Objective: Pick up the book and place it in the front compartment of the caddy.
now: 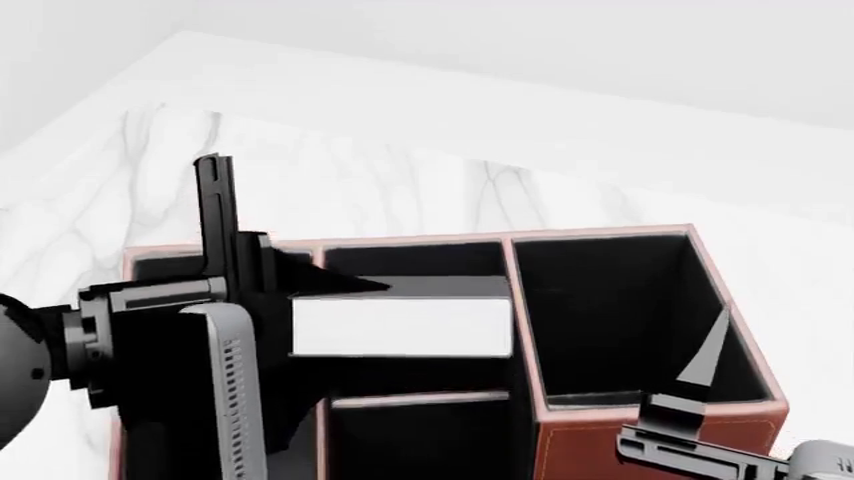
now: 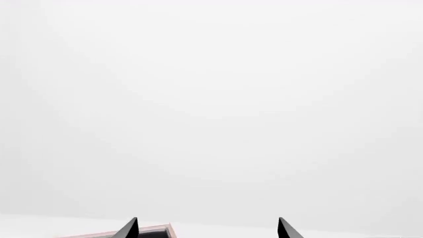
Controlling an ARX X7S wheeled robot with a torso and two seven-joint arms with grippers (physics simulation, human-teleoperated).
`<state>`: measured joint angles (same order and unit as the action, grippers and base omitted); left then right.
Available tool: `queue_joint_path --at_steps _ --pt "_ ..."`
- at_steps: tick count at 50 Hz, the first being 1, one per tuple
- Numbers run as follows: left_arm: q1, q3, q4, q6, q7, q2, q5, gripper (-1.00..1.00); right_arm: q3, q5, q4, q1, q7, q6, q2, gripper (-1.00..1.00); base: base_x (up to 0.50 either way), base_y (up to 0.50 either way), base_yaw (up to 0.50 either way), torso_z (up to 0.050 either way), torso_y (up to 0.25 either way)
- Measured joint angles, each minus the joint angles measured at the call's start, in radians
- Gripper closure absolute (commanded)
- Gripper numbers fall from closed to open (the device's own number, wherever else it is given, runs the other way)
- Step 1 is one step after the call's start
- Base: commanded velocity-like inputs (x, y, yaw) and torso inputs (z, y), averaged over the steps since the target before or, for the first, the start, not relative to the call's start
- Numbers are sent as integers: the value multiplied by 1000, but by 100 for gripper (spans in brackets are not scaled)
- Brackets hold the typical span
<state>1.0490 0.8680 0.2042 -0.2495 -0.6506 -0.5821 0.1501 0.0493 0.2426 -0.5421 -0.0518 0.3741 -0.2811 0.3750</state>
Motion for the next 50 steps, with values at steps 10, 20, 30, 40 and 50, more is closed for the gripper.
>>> queue_joint_path --at_steps 10,20,30,40,50 --pt "32 -2 -135 14 -21 52 17 100 26 5 -1 2 13 2 6 -100 0 0 0 0 1" --pt "71 -8 -245 -26 -51 100 53 100 40 6 9 3 20 10 10 -100 0 0 0 0 1" --pt "101 -4 -329 -66 -112 135 104 100 45 3 33 2 24 22 11 -100 0 0 0 0 1" --pt "128 -4 -411 -104 -179 168 161 100 42 -7 75 -5 27 40 10 -100 0 0 0 2 2" --pt "157 14 -555 -69 -241 218 170 100 35 -23 134 -14 31 66 6 -100 0 0 0 0 1"
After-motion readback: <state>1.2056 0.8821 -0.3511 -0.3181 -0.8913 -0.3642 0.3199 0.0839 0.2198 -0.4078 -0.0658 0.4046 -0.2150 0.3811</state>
